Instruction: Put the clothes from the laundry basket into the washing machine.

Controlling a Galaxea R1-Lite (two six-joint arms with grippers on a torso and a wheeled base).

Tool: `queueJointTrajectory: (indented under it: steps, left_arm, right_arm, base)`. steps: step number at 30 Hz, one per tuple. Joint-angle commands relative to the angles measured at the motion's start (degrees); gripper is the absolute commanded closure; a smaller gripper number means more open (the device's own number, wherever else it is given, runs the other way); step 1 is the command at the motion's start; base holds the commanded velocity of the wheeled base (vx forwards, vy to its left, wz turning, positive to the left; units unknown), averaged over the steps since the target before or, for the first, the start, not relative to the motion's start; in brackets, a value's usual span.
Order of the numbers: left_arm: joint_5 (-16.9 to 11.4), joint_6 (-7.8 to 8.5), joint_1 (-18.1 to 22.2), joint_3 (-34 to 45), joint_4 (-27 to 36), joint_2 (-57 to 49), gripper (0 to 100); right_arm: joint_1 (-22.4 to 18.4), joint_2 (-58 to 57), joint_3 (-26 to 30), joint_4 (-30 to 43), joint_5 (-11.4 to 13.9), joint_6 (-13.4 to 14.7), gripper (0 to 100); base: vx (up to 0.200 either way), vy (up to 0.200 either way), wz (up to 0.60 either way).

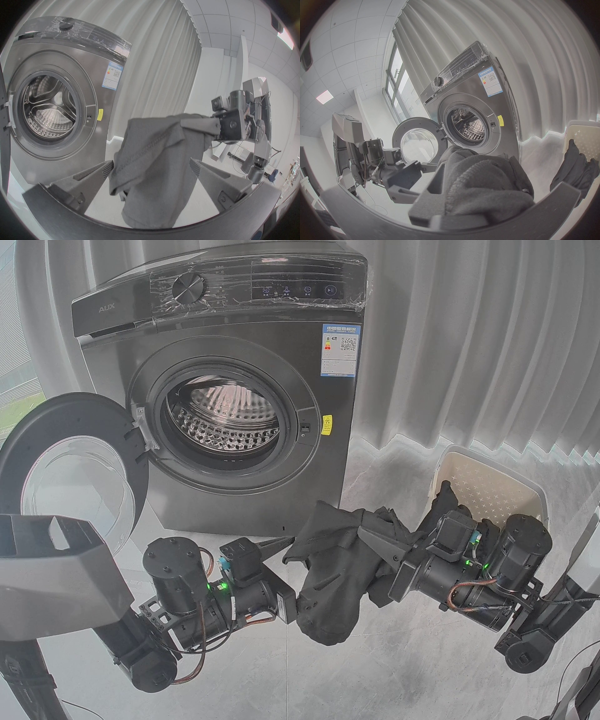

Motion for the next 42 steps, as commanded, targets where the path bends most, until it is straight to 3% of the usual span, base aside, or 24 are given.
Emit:
queueJointTrajectory:
  steps: [1, 14, 27, 34, 42]
  left_arm:
    - [-0.21, 0.24, -0.81, -0.43, -0.05, 2.03, 0]
    - [-0.12, 1.12, -2.57, -6.85, -0.05, 7.57, 0]
    - [-0.21, 0.86, -3.45, -12.56, -0.05, 10.74, 0]
    - [-0.29, 0.86, -5.2, -13.26, -0.14, 11.26, 0]
    - [-0.12, 0.68, -5.03, -18.71, -0.05, 13.9, 0]
  right_arm:
    - [0.11, -0.25, -0.41, -0.01, 0.01, -0.01, 100]
    - [1.26, 0.02, -0.94, -0.1, -0.34, 0.61, 100]
    - [1.78, 0.19, -1.38, -0.1, -0.43, 0.96, 100]
    - [1.26, 1.25, -2.52, -0.1, -2.45, 2.02, 100]
    - [1.52, 1.51, -2.79, -0.1, -2.71, 2.45, 100]
  base:
    - [0.0, 0.0, 0.0]
    - [0.0, 0.0, 0.0]
    - [0.0, 0.0, 0.0]
    - [0.0, 0.0, 0.0]
    - [0.0, 0.0, 0.0]
